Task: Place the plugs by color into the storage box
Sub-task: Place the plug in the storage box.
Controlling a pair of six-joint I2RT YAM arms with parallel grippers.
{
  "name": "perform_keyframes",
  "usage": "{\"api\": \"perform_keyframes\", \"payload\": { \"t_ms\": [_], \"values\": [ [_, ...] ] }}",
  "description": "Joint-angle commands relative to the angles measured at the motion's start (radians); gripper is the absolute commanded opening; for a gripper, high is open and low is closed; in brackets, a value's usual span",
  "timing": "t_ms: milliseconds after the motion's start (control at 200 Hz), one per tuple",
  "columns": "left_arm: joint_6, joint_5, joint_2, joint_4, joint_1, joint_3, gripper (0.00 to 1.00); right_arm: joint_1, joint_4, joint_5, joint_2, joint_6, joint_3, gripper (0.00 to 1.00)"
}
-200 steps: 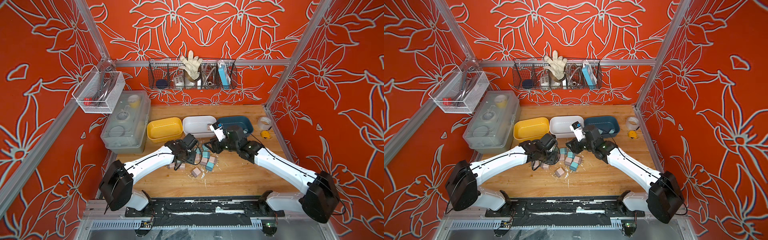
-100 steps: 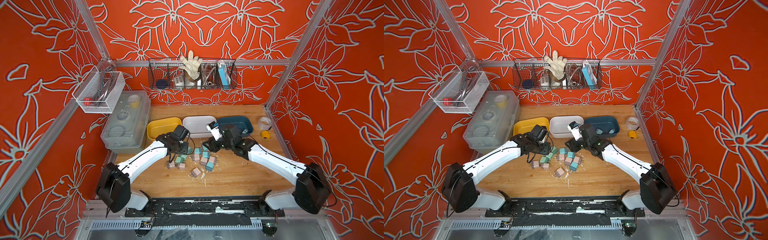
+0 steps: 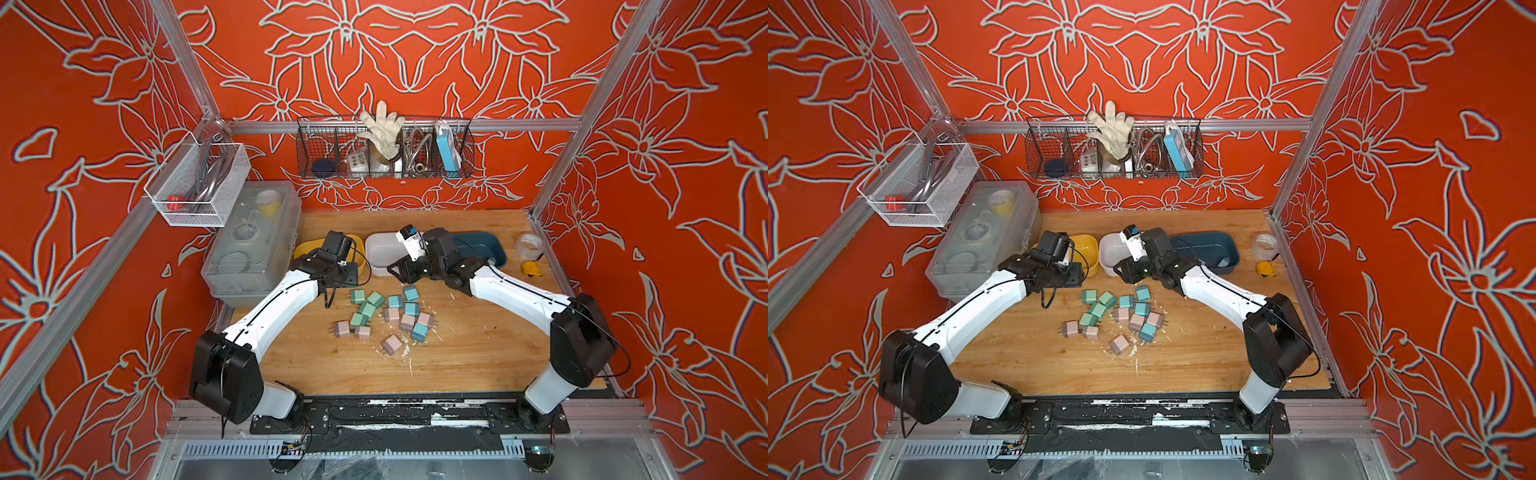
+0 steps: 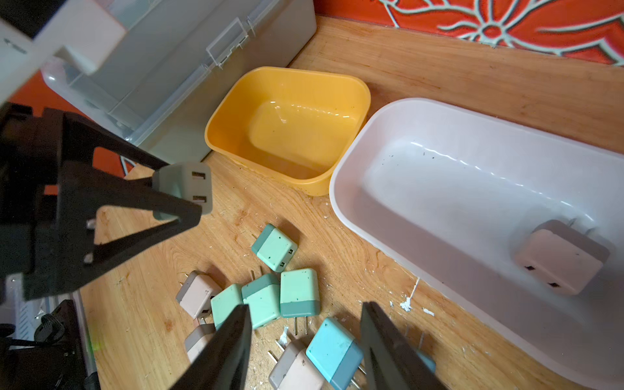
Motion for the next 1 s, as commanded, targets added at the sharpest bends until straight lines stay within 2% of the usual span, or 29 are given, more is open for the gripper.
{"api": "perform_keyframes", "payload": {
  "t_ms": [0, 250, 420, 586, 991],
  "values": [
    [0.016, 0.031, 0.029, 0.022, 0.058, 0.010, 0.47, 0.002, -0.016, 0.002, 0.025, 0.028, 0.029, 0.57],
    [-0.007, 0.135, 0.063, 0.037, 0.190, 0.022, 0.47, 0.002, 0.025, -0.009, -0.018, 0.084, -0.008, 0.57],
    [-0.017, 0.156, 0.093, 0.037, 0.235, 0.032, 0.47, 0.002, -0.068, 0.020, -0.023, 0.017, 0.017, 0.57],
    [-0.026, 0.167, 0.145, 0.060, 0.259, 0.061, 0.47, 0.002, -0.022, -0.011, -0.026, 0.020, -0.021, 0.57],
    [0.011, 0.156, 0.500, -0.030, 0.258, 0.432, 0.46, -0.001, 0.042, -0.089, -0.009, 0.066, -0.080, 0.57]
  ]
}}
